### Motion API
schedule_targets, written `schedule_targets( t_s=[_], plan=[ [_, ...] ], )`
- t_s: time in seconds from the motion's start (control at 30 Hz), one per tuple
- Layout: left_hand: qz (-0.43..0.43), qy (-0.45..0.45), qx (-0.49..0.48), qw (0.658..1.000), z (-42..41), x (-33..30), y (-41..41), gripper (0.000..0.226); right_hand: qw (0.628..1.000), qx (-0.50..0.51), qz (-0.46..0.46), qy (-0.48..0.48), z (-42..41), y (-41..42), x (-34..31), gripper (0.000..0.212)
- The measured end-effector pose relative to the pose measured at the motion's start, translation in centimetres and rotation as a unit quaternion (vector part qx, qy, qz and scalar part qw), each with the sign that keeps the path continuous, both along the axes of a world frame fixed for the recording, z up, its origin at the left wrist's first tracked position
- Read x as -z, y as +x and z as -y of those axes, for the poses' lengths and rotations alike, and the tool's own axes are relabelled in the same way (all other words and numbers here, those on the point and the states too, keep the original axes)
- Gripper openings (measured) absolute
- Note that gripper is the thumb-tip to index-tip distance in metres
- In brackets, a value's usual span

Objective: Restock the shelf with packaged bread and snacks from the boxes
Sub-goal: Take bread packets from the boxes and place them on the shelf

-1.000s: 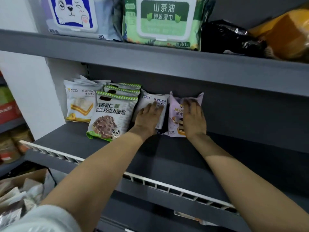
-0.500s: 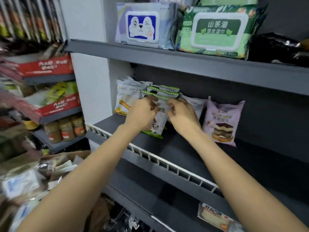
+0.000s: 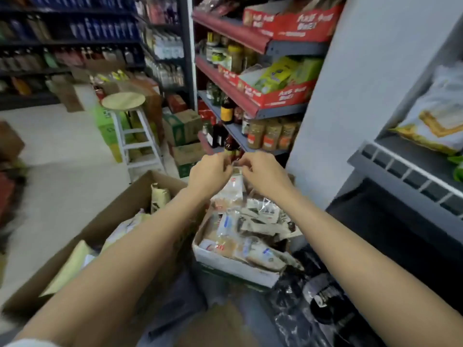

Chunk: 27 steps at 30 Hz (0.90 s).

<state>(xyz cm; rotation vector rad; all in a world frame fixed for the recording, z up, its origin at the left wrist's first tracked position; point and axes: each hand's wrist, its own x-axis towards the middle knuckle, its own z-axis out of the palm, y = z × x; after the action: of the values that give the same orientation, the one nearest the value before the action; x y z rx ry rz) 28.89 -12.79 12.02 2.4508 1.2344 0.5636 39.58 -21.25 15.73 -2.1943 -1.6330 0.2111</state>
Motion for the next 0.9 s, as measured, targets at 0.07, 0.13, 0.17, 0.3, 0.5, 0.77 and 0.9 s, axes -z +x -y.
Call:
schedule_targets(
  t_s=[0.07,0.13,0.17,0.3,0.5,0.77,0.9],
  plan=[
    [-0.035,-0.033,-0.016,0.999,-3.9,2.8,-3.9,0.023,0.999,-0.010,-0.029,-0.033,-4.7,-3.2,3.3,0.024],
    [-0.068,-0.073,-0.038,0.994,-7.8,5.5,-7.6,0.023,0.996,-0.020,-0.055,-0.072,-9.9,-6.5,7.4,0.024],
    [-0.085,-0.091,-0.053,0.991,-9.5,6.9,-9.3,0.023,0.993,-0.024,-0.068,-0.090,-12.2,-7.9,9.4,0.025],
    [-0.175,-0.176,-0.069,0.966,-15.1,13.4,-14.3,0.033,0.978,-0.039,-0.093,-0.184,-18.4,-12.0,16.5,0.013],
    [-0.254,-0.300,-0.110,0.913,-19.3,22.3,-19.1,0.049,0.955,-0.079,-0.060,-0.278,-23.1,-14.7,27.1,0.041],
    [-0.279,-0.416,-0.176,0.847,-20.5,27.5,-21.4,0.095,0.919,-0.152,0.023,-0.363,-26.1,-15.2,34.5,0.054],
    [-0.238,-0.415,-0.224,0.849,-20.1,28.1,-21.7,0.095,0.937,-0.112,0.087,-0.319,-25.9,-15.1,35.3,0.030]
  ],
)
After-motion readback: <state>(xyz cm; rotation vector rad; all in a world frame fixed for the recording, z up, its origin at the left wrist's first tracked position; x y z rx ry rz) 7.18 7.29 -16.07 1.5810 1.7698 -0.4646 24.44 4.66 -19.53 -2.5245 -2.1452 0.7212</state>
